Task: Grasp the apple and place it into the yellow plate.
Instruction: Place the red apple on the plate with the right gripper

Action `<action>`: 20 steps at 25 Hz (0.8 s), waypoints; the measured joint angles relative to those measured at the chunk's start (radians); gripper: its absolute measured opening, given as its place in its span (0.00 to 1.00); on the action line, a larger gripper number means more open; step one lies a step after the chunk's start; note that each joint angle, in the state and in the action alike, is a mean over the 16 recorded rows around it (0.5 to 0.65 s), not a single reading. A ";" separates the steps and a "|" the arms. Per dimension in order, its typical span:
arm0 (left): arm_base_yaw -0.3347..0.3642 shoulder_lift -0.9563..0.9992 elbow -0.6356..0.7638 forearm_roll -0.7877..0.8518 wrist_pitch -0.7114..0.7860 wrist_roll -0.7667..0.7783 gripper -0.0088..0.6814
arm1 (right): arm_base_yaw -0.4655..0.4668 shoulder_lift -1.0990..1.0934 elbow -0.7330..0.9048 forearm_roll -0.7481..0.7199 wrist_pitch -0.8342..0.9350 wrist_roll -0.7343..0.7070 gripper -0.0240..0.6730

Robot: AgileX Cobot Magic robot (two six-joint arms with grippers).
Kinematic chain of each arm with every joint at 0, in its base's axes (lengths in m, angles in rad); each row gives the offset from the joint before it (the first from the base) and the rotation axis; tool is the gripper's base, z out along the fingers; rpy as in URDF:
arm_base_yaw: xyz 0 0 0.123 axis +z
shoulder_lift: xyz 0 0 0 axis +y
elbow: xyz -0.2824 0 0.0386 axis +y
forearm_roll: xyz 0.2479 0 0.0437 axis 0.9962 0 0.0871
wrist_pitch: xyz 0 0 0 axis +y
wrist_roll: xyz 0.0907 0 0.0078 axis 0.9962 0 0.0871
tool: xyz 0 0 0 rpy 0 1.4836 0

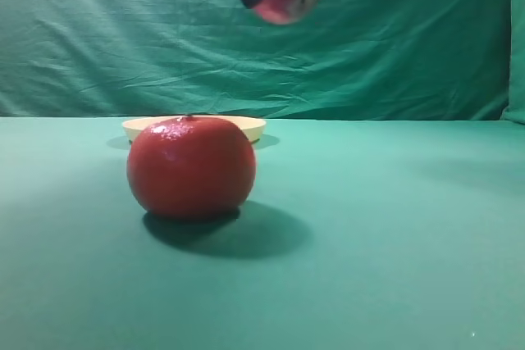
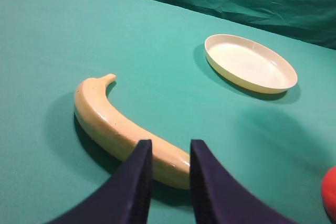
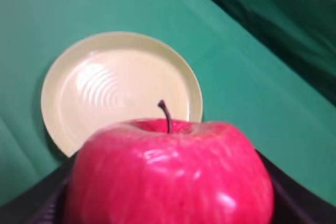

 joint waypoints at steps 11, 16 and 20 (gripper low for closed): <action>0.000 0.000 0.000 0.000 0.000 0.000 0.24 | 0.024 0.117 -0.109 0.085 -0.052 -0.001 0.89; 0.000 0.000 0.000 0.000 0.000 0.000 0.24 | 0.022 0.082 -0.118 0.089 -0.033 -0.001 0.91; 0.000 0.000 0.000 0.000 0.000 0.000 0.24 | 0.011 0.016 -0.119 0.085 0.039 -0.001 0.82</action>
